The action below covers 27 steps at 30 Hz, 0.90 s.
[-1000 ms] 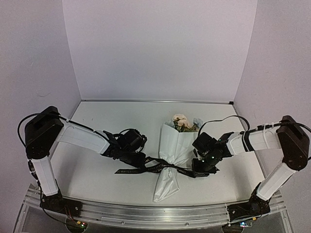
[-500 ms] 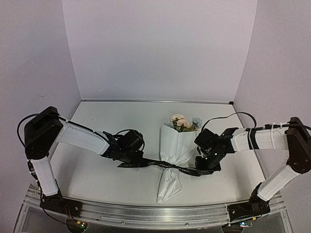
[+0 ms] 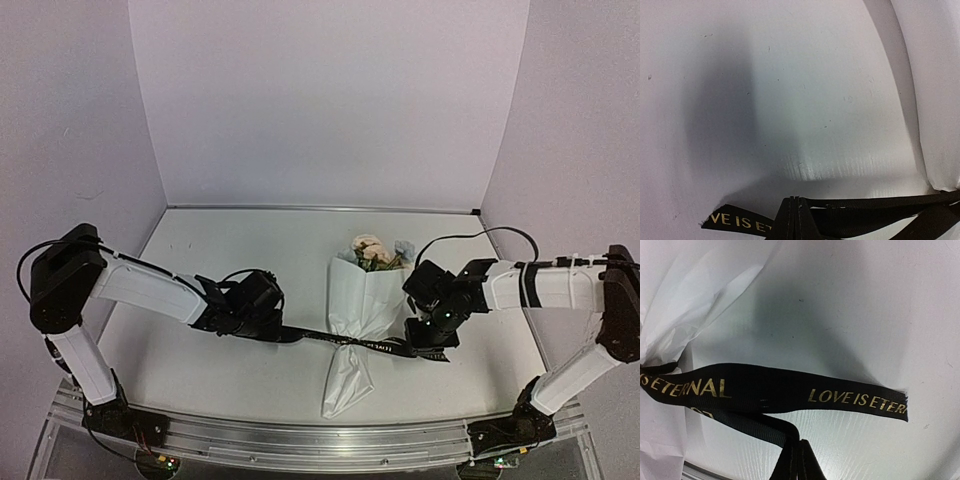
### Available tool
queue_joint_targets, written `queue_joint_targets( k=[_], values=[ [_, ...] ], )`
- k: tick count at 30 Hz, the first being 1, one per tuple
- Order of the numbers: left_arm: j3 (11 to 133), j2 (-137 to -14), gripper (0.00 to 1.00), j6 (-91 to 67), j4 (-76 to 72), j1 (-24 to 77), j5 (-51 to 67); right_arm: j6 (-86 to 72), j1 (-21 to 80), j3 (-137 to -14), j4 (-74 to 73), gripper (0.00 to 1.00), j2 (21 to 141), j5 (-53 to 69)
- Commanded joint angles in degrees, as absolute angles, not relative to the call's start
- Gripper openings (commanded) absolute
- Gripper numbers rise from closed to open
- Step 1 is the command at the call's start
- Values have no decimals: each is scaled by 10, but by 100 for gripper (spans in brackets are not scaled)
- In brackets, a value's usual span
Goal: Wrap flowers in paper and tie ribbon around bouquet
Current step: Adjust the ribbon on the folded bouquet.
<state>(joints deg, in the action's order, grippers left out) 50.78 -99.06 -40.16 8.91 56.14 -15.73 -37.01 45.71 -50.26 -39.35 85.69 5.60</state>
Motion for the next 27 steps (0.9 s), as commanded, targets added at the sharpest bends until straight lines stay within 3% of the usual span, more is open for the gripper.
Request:
queue_joint_targets(
  k=[1, 7, 14, 15, 17, 21, 27],
  values=[
    [473, -951, 0, -443, 119, 542, -221, -359, 456, -505, -502, 0, 840, -29],
    [456, -932, 0, -456, 113, 538, -218, -367, 456, -510, -529, 0, 835, -51],
    [461, -931, 0, -405, 74, 569, -175, -339, 485, -527, -483, 0, 852, 55],
    [466, -935, 0, -399, 74, 579, -175, -336, 490, -528, -476, 2, 853, 68],
    [472, -943, 0, -393, 74, 587, -171, -334, 493, -526, -460, 19, 854, 94],
    [475, -949, 0, -392, 69, 590, -165, -328, 494, -520, -451, 36, 841, 91],
    [482, -952, 0, -388, 74, 590, -165, -257, 500, -524, -446, 43, 829, 84]
  ],
)
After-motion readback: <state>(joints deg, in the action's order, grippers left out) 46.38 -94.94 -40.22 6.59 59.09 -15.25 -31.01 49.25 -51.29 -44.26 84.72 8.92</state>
